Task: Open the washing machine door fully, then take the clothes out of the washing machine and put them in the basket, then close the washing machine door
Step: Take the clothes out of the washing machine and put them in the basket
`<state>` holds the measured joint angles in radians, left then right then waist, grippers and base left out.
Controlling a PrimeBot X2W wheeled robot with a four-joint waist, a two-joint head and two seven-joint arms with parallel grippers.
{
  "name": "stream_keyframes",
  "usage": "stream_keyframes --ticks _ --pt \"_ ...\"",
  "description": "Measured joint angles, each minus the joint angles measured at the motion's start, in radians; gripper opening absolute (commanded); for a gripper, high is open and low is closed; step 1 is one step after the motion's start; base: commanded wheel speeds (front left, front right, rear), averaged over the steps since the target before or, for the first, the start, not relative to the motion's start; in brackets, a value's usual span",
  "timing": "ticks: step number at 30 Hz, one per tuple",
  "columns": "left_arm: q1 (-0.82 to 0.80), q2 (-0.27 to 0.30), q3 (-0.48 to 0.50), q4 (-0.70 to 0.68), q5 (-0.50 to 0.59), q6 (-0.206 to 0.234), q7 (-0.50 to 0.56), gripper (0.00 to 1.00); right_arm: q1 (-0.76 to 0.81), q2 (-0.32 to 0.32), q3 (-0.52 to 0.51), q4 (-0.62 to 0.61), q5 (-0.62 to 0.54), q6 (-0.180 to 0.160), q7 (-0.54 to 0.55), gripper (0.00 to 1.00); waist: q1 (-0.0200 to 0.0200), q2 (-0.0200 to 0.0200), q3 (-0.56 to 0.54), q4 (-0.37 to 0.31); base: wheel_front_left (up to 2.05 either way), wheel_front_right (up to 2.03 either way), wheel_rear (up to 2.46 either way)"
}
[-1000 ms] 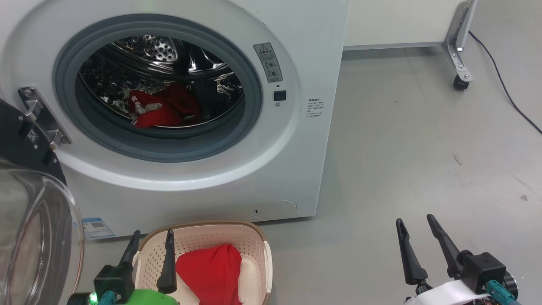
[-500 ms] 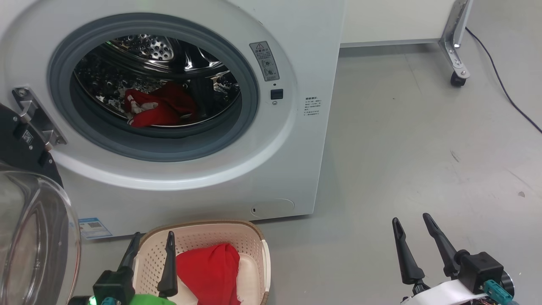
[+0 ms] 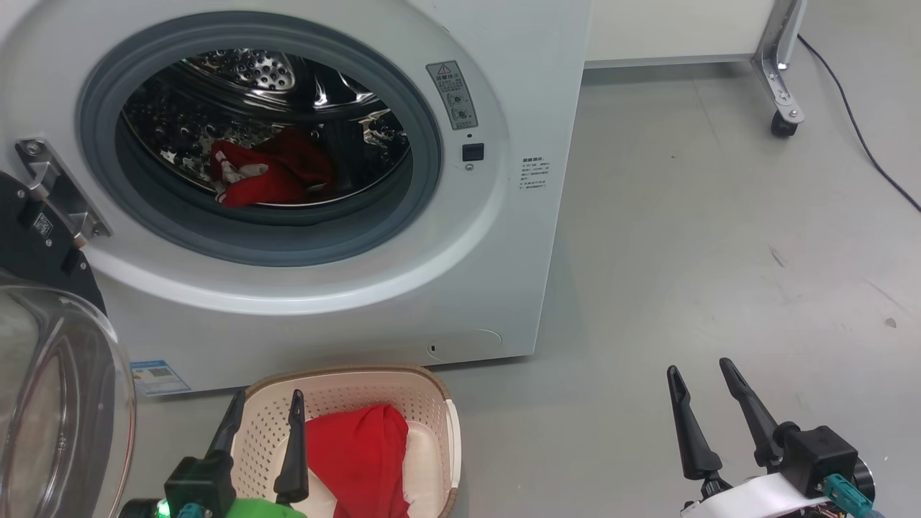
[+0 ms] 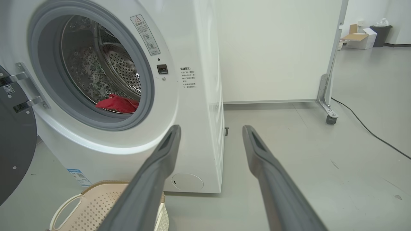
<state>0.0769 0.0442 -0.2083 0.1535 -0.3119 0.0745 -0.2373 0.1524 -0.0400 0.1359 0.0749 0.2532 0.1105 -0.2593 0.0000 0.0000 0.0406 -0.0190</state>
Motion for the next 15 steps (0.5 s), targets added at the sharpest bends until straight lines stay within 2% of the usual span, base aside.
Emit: stream_keyframes --ticks 9,15 --pt "-0.010 0.000 -0.026 -0.008 0.016 0.001 0.029 1.00 -0.005 0.000 0.009 -0.026 0.000 0.000 0.000 1.00 0.0000 0.0000 0.048 0.002 0.00 0.00 0.00" --pt "-0.085 0.000 -0.048 -0.005 0.011 0.000 0.067 1.00 -0.031 0.000 0.017 -0.055 -0.002 0.000 0.000 1.00 0.0000 0.0000 0.108 -0.002 0.00 0.00 0.00"
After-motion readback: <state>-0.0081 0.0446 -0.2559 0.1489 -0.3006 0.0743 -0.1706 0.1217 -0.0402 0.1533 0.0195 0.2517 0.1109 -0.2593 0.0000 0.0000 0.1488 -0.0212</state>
